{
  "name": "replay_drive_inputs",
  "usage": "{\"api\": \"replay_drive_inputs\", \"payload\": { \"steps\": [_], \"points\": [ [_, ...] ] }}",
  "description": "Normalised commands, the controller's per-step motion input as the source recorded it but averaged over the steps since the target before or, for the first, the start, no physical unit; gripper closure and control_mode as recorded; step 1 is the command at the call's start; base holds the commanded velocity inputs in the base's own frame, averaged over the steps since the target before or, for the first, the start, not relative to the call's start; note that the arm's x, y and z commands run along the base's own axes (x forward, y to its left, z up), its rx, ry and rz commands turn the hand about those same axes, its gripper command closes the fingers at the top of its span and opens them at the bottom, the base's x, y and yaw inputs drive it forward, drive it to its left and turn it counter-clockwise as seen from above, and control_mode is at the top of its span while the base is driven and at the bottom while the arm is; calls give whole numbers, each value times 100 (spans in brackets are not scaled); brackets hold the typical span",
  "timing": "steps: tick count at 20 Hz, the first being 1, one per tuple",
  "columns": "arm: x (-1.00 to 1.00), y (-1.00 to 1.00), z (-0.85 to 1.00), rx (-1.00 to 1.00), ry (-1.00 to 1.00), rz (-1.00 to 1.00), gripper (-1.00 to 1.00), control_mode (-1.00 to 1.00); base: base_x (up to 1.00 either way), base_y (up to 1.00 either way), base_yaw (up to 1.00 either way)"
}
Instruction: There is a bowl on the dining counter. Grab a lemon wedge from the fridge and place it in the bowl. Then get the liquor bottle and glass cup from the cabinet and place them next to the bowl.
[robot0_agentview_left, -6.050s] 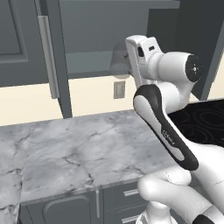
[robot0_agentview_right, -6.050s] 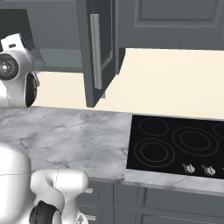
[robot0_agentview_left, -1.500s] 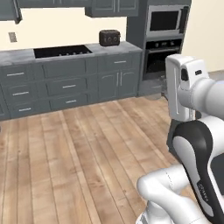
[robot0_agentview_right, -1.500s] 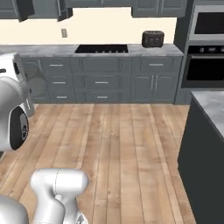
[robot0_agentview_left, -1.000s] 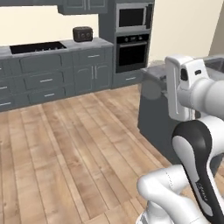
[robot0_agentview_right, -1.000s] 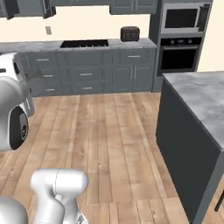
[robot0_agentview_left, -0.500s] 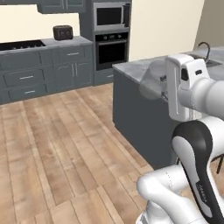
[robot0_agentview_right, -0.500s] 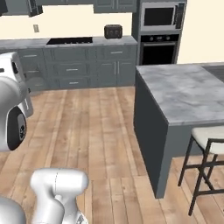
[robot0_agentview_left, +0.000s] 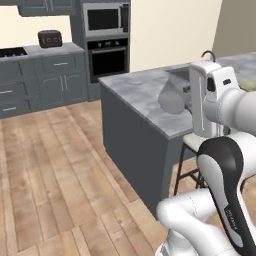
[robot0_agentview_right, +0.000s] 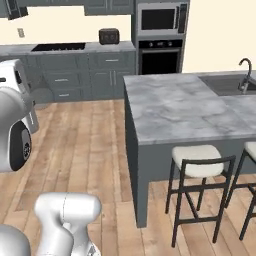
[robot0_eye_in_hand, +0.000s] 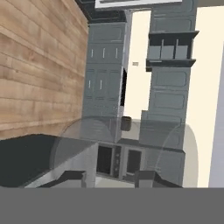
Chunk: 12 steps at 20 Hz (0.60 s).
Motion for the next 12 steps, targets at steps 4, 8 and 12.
{"api": "replay_drive_inputs", "payload": {
  "steps": [4, 8, 12],
  "points": [
    [0, 0, 0, 0, 0, 0, 100, 100, 0, -100, 0],
    [0, 0, 0, 0, 0, 0, 100, 100, 10, -100, 0],
    [0, 0, 0, 0, 0, 0, 100, 100, 31, -100, 2]
  ]
}}
